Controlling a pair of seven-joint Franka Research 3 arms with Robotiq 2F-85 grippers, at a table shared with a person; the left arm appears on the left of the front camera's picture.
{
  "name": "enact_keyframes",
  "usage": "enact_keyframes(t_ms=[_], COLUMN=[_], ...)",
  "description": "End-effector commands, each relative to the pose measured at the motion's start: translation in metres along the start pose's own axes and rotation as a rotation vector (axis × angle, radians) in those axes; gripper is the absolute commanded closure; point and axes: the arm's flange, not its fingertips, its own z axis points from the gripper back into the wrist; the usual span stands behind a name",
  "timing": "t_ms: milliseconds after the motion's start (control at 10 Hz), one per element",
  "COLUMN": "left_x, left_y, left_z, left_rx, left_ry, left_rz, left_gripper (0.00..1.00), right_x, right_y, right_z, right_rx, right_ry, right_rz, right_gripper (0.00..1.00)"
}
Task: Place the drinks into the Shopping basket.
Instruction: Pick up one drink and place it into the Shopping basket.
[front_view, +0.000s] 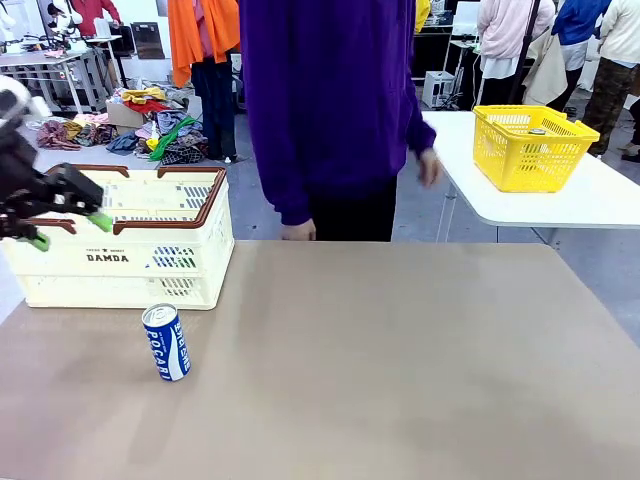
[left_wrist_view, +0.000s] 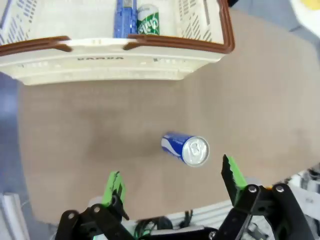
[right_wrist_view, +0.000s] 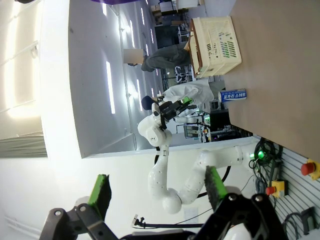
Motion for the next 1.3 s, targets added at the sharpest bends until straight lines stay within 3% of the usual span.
enact_keyframes(t_ms=[0,300,400,500,600,900,1200], left_x=[-0.025,-0.045,-0.047,-0.048,-0.039,-0.039,-0.023], left_y=[-0.027,-0.08,-0.088,-0.088,-0.102,-0.102,-0.094], left_z=[-0.036,-0.064,-0.067,-0.066,-0.061,-0.061,-0.089], left_rx=[0.094,0.068,0.042,0.038,0.085,0.085,0.145], left_ry=[0.004,0.031,0.091,0.231,0.054,0.054,0.203], left_rz=[-0.042,-0.195,-0.221,-0.228,-0.201,-0.201,-0.207], left_gripper=[0.0,0.0,0.0,0.0,0.0,0.0,0.0], right_x=[-0.001,-0.001,-0.001,-0.001,-0.001,-0.001,-0.001], right_y=[0.006,0.006,0.006,0.006,0.006,0.006,0.006], right_z=[0.001,0.001,0.001,0.001,0.001,0.001,0.001], right_rx=[0.01,0.01,0.01,0.01,0.01,0.01,0.01], right_ry=[-0.001,-0.001,-0.001,-0.001,-0.001,-0.001,-0.001], right_rz=[-0.011,-0.011,-0.011,-0.011,-0.011,-0.011,-0.011], right_gripper=[0.0,0.0,0.0,0.0,0.0,0.0,0.0])
